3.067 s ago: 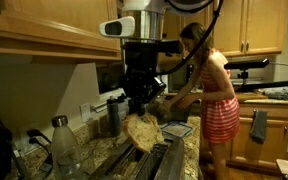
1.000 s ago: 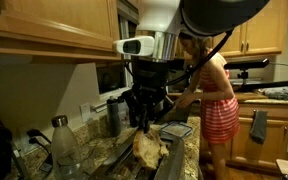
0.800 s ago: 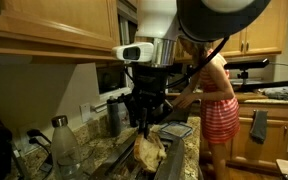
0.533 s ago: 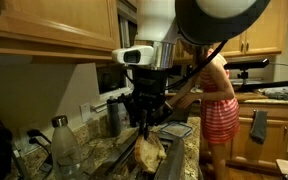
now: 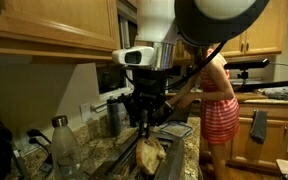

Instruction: Take the slice of the bread at the left and place it in the top compartment of the toaster then take the remaining slice of bread and put it in the bottom compartment of the toaster

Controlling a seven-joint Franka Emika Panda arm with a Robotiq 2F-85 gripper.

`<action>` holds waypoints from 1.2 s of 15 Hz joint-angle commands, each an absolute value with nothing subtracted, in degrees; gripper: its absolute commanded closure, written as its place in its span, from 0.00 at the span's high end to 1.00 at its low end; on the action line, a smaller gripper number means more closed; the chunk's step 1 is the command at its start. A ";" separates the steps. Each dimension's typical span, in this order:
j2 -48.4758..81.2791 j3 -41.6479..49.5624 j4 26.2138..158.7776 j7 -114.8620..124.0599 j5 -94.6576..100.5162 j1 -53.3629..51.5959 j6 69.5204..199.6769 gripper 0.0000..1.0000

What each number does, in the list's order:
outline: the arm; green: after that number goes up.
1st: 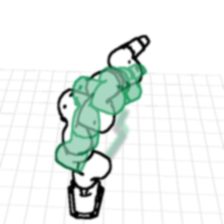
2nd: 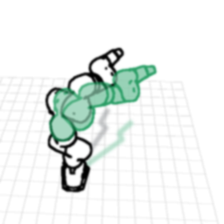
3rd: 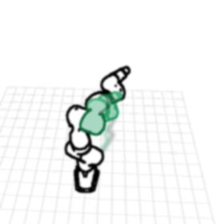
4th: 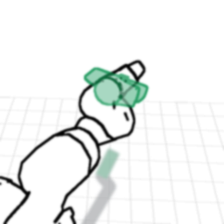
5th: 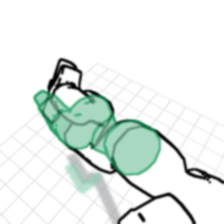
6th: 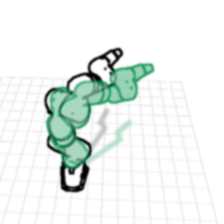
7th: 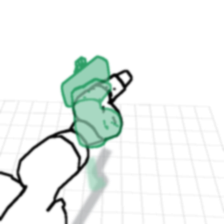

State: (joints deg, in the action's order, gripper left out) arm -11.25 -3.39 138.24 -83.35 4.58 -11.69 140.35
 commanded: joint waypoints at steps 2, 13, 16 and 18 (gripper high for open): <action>-11.86 -3.32 139.32 -84.66 3.86 -11.31 141.82 0.55; -11.26 -3.42 137.68 -78.05 4.46 -9.79 140.19 1.00; -11.27 -3.36 137.61 -77.05 4.48 -9.50 140.19 1.00; -11.27 -3.36 137.61 -76.84 4.48 -9.50 140.19 1.00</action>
